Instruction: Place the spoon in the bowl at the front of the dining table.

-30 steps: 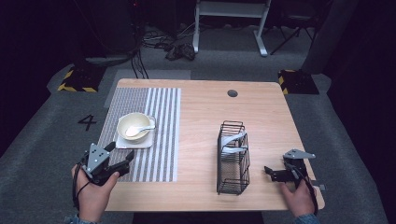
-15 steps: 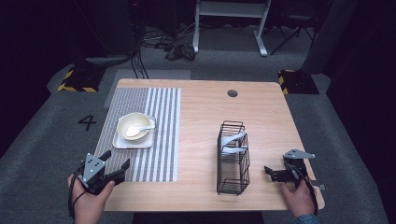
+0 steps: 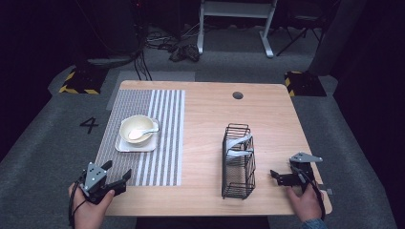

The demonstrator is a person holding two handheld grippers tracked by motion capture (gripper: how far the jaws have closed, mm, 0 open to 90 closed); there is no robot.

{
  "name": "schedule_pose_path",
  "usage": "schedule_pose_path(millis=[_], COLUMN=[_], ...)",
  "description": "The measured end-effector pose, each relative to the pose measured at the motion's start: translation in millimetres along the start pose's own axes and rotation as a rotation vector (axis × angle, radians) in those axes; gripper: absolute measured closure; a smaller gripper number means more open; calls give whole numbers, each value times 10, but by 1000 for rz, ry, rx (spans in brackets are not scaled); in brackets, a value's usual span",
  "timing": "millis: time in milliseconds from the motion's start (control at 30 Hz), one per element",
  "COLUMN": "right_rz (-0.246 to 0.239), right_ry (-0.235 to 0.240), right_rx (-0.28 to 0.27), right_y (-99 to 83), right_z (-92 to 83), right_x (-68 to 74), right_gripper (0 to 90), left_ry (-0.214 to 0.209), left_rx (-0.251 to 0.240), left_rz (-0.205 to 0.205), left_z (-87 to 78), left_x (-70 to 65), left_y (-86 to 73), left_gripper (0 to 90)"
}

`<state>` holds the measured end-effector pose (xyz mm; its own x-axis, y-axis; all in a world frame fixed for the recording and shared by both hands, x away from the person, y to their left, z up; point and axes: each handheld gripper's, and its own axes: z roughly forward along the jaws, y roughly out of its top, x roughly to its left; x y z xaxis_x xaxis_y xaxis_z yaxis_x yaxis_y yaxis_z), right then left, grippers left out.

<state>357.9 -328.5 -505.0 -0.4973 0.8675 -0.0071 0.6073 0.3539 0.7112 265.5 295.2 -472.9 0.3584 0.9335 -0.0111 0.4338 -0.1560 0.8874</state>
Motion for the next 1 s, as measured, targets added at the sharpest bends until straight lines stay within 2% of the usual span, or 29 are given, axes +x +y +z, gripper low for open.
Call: schedule_pose_path(millis=[267, 433, 700, 933, 1000], right_rz=[0, 0, 0, 0, 0], right_ry=[-1, -1, -1, 0, 0], right_rx=[-1, -1, -1, -1, -1], right_y=[0, 0, 0, 0, 0], right_z=[0, 0, 0, 0, 0], right_x=[0, 1, 1, 1, 1], right_gripper=[9, 9, 10, 10, 11], left_ry=[11, 20, 30, 38, 36], left_rx=[86, 113, 155, 234, 241], left_rz=[-29, -37, -23, 13, 5], left_z=[35, 44, 69, 124, 142], left_x=[66, 98, 112, 80, 79], left_y=[-161, -222, -267, -306, -327], left_gripper=[212, 209, 205, 203, 203])
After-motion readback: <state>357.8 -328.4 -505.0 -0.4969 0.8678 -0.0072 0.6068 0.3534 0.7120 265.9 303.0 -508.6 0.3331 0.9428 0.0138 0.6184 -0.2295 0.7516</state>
